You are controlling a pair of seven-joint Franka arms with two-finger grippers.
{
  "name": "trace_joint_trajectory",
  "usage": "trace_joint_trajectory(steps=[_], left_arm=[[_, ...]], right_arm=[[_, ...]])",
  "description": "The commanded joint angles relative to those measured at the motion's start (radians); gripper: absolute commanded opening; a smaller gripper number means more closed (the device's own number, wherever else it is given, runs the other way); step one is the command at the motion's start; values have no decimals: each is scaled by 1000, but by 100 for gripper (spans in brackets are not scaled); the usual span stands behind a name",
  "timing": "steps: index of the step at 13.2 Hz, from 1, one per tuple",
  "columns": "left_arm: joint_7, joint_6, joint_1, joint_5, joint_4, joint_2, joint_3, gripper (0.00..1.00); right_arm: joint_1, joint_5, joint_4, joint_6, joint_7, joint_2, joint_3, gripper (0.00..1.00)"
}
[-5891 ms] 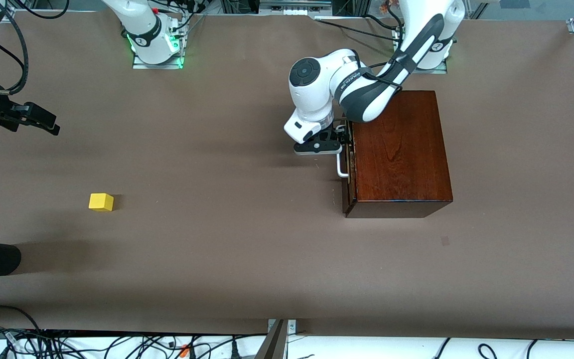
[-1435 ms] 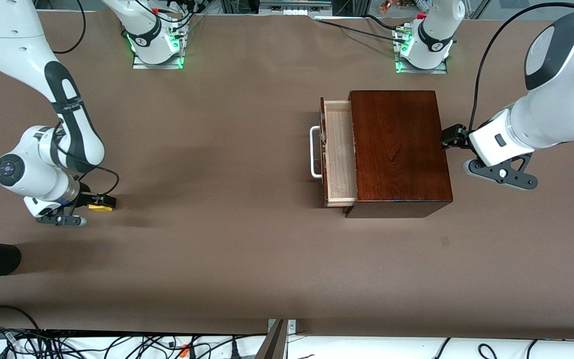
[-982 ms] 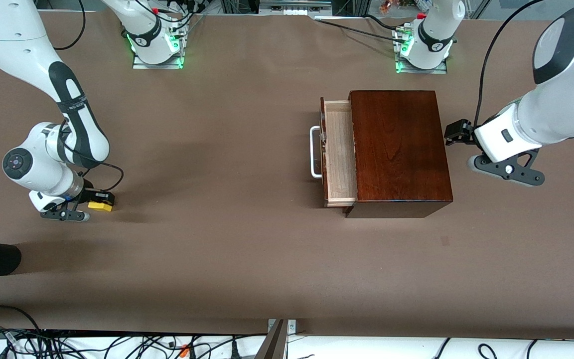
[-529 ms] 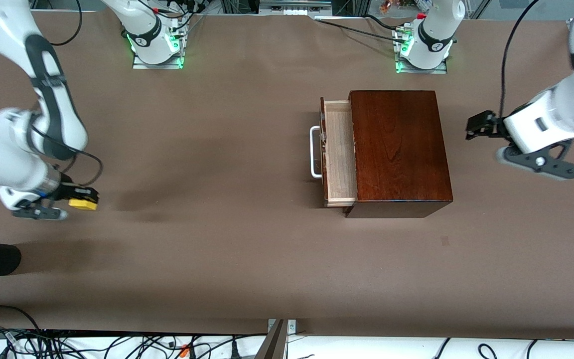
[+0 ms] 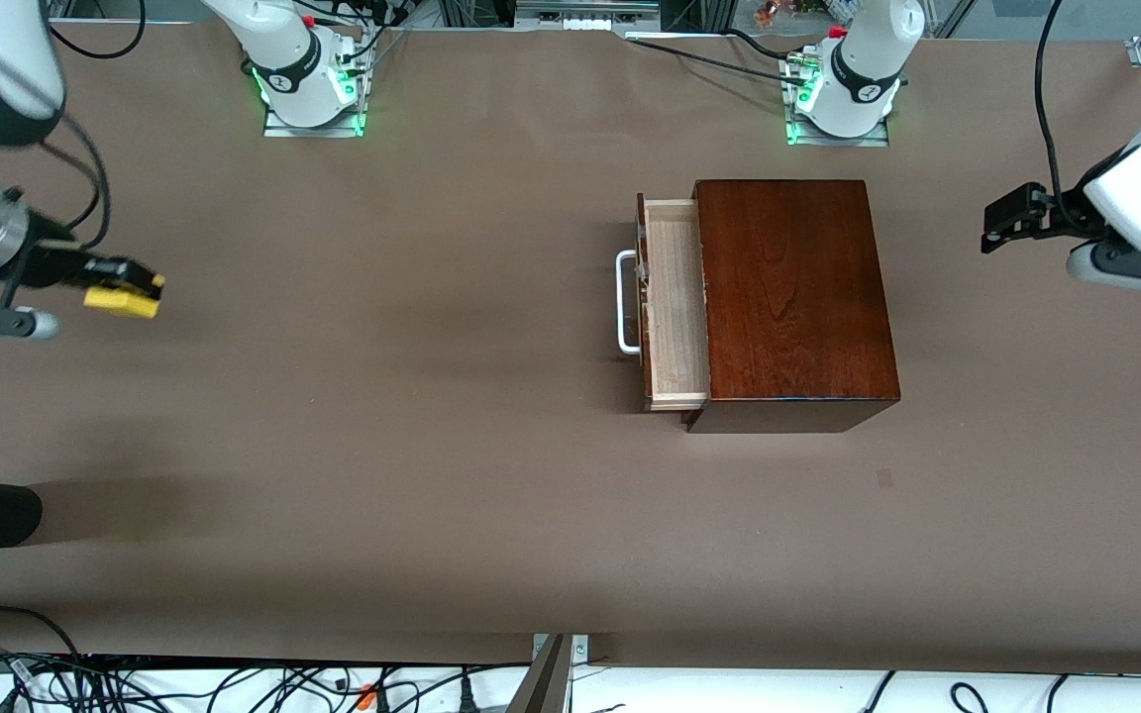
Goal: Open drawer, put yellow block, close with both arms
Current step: 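Grasp the yellow cube with the right gripper while the left gripper withdraws, then carry the yellow cube with the right gripper over the open drawer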
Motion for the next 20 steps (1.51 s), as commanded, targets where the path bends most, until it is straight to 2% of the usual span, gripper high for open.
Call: trace_joint_trajectory(steps=[1, 3, 4, 8, 10, 12, 14, 18, 20], left_arm=[[-27, 53, -35, -8, -90, -71, 39, 100], [-27, 50, -35, -6, -88, -66, 28, 100], [-27, 50, -34, -6, -88, -63, 25, 100], [-20, 47, -23, -6, -79, -51, 26, 100], [-21, 47, -23, -6, -75, -49, 26, 100], [-20, 47, -23, -6, -75, -48, 26, 100], [-18, 39, -23, -8, -75, -48, 26, 100], [-18, 35, -23, -6, -73, -48, 26, 100], [-18, 36, -23, -8, -73, -48, 26, 100]], right_arm=[[-1, 12, 94, -76, 374, 32, 168, 0], [31, 10, 155, -64, 706, 68, 303, 0], [71, 9, 193, -59, 890, 107, 345, 0], [348, 1, 390, 74, 1560, 317, 353, 0], [448, -17, 489, 108, 1740, 412, 348, 0], [536, -83, 577, 137, 1895, 499, 347, 0], [625, -143, 614, 186, 2032, 564, 319, 0], [790, -146, 660, 286, 2190, 661, 169, 0], [840, -146, 666, 327, 2217, 698, 123, 0]])
